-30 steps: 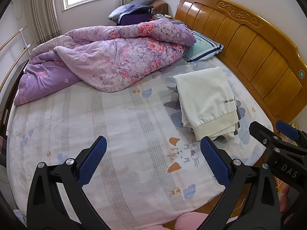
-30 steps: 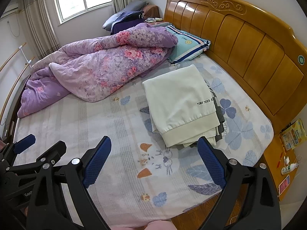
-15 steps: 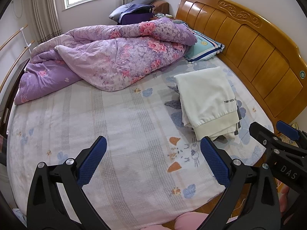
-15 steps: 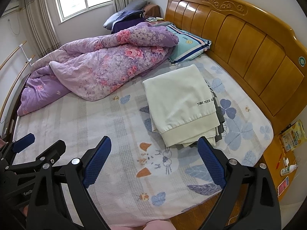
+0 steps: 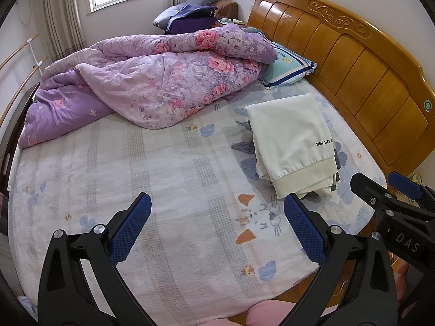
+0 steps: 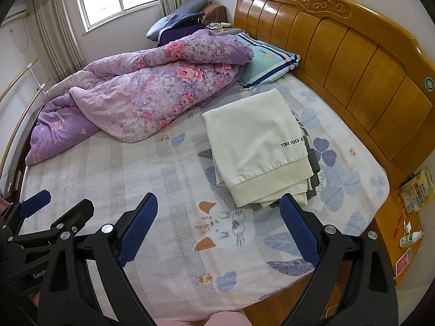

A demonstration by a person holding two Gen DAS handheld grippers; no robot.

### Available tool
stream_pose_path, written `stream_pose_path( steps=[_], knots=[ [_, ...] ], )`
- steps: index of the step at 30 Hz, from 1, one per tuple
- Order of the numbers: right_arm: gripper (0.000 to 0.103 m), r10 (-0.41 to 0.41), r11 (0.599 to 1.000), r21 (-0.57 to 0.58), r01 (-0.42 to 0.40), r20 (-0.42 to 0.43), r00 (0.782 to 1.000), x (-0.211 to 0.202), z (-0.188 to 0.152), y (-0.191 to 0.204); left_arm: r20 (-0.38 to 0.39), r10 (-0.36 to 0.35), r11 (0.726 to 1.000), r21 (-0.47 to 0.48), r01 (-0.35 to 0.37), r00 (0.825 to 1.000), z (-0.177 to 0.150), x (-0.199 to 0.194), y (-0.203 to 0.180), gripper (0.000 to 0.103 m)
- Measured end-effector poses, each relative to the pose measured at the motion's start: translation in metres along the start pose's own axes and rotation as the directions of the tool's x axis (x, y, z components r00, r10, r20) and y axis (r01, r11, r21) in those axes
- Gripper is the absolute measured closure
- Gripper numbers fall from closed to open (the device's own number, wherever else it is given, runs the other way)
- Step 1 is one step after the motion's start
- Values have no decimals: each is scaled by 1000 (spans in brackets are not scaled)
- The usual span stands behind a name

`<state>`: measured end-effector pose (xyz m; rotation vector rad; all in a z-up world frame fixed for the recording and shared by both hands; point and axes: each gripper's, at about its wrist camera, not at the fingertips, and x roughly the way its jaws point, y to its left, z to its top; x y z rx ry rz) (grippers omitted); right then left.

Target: Fold large clothes

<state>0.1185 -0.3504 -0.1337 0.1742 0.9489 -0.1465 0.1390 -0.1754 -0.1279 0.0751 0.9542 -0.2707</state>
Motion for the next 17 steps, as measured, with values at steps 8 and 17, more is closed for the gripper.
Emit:
stream_pose_path(
  steps=[8,17],
  knots=[
    [15,-9,1000,0,9,-10,1000,3,1,2,-5,0,1000,21,0,1000,1,6,-7,5],
    [15,1,1000,19,-1,-14,1000,0,-5,-1,-56,14,999,35,-13,998,-3,17,-12,5]
  ],
)
